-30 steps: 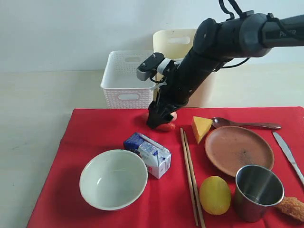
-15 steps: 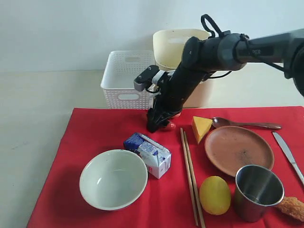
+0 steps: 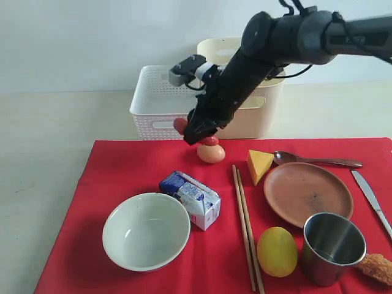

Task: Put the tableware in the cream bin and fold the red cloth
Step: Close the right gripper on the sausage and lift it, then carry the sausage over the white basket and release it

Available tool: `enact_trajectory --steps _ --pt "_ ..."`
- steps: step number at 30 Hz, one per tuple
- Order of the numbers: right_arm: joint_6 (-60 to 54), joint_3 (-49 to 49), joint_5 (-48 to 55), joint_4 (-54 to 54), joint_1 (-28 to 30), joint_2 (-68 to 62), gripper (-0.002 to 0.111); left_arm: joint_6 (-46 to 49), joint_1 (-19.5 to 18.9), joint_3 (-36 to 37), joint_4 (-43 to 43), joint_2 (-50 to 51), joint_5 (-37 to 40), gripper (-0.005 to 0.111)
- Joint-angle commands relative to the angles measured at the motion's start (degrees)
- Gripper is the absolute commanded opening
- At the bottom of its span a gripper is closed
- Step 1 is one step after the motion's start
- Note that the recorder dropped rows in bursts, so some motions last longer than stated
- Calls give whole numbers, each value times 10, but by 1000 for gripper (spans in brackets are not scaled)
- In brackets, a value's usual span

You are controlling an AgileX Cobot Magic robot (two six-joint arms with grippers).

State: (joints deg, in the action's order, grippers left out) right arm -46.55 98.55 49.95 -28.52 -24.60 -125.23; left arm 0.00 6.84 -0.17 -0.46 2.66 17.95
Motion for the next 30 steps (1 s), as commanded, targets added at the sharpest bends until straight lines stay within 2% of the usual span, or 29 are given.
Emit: enact_trajectory --steps 1,12,20,25,30 --pt "3 3 5 -42 -1 51 0 -3 -2 2 -3 -2 -3 0" --pt "9 25 -94 -142 -1 92 0 -3 -2 2 -3 -2 -3 0" --pt "49 163 -110 -159 -1 -24 0 -3 -2 2 -3 -2 -3 0" --pt "49 218 -117 -151 -1 -96 0 -3 -2 2 -3 -2 -3 0" --pt "46 225 -139 -111 -1 -119 0 -3 -2 2 -3 -2 -3 0"
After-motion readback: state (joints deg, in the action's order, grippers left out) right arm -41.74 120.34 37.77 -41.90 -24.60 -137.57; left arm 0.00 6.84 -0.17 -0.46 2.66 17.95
